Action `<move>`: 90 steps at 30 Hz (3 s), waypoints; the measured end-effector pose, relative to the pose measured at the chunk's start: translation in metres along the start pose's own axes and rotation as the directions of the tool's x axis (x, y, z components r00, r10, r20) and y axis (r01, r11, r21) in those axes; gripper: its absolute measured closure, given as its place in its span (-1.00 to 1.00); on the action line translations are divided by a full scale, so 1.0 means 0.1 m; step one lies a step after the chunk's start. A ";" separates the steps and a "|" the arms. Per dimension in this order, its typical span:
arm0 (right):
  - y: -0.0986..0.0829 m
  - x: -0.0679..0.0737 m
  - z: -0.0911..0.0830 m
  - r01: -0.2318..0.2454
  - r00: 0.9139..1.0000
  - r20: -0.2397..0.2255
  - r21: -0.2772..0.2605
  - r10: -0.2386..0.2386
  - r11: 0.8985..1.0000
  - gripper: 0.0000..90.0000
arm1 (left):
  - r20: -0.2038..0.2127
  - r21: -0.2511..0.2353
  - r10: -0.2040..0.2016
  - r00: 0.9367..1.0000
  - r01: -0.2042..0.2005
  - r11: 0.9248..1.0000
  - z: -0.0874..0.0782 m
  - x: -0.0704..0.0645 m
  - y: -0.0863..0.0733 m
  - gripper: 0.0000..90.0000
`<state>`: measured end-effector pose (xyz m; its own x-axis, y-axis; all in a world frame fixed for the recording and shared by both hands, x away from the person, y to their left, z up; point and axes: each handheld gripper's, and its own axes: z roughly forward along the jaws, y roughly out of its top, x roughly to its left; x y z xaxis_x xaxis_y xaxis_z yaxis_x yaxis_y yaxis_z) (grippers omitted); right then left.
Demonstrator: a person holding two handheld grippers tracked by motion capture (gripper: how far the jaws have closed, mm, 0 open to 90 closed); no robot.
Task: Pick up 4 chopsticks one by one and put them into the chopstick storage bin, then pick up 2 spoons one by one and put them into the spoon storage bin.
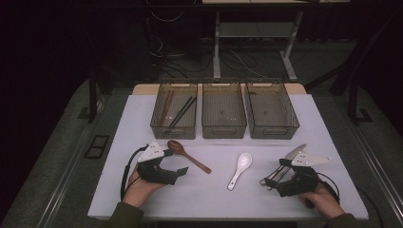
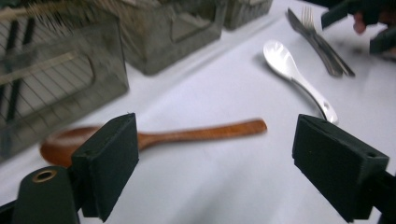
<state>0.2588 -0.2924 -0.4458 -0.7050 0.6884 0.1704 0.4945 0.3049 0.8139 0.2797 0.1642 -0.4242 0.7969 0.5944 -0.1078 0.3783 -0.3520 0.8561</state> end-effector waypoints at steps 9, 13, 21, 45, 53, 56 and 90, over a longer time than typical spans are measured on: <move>0.00 0.00 0.00 0.005 1.000 -0.003 0.000 -0.005 1.000 -0.99 | -0.020 0.056 -0.006 1.000 0.007 0.998 0.02 -0.08 -0.16 -0.98; 0.00 0.00 -0.01 0.007 1.000 -0.008 -0.008 -0.007 1.000 -0.99 | -0.023 0.055 -0.002 1.000 0.003 0.998 0.03 -0.12 -0.18 -1.00; 0.06 0.01 0.01 0.005 1.000 -0.019 -0.013 -0.005 1.000 -0.99 | -0.001 0.080 -0.012 1.000 0.012 0.997 0.04 -0.12 -0.19 -1.00; 0.52 -0.02 0.26 -0.005 0.994 -0.105 0.028 0.008 1.000 -0.15 | 0.002 0.071 -0.020 1.000 0.019 0.997 0.04 -0.12 -0.18 -1.00; 0.70 -0.06 0.46 0.023 0.996 -0.093 0.084 -0.015 0.996 0.55 | 0.011 0.075 -0.007 1.000 0.006 0.997 0.05 -0.13 -0.17 -1.00; 0.76 -0.05 0.54 0.045 0.996 -0.082 0.096 -0.037 0.994 0.77 | 0.017 0.073 -0.002 1.000 0.001 0.997 0.06 -0.13 -0.16 -1.00; 0.81 -0.09 1.00 0.119 0.993 -0.047 0.286 -0.110 0.951 0.99 | 0.015 0.065 -0.014 1.000 0.013 0.998 0.00 -0.12 -0.19 -1.00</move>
<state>0.3559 -0.2080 -0.4366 -0.7785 0.6187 0.1055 0.5314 0.5602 0.6354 0.2631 0.1639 -0.4395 0.7987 0.5882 -0.1269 0.4179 -0.3904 0.8203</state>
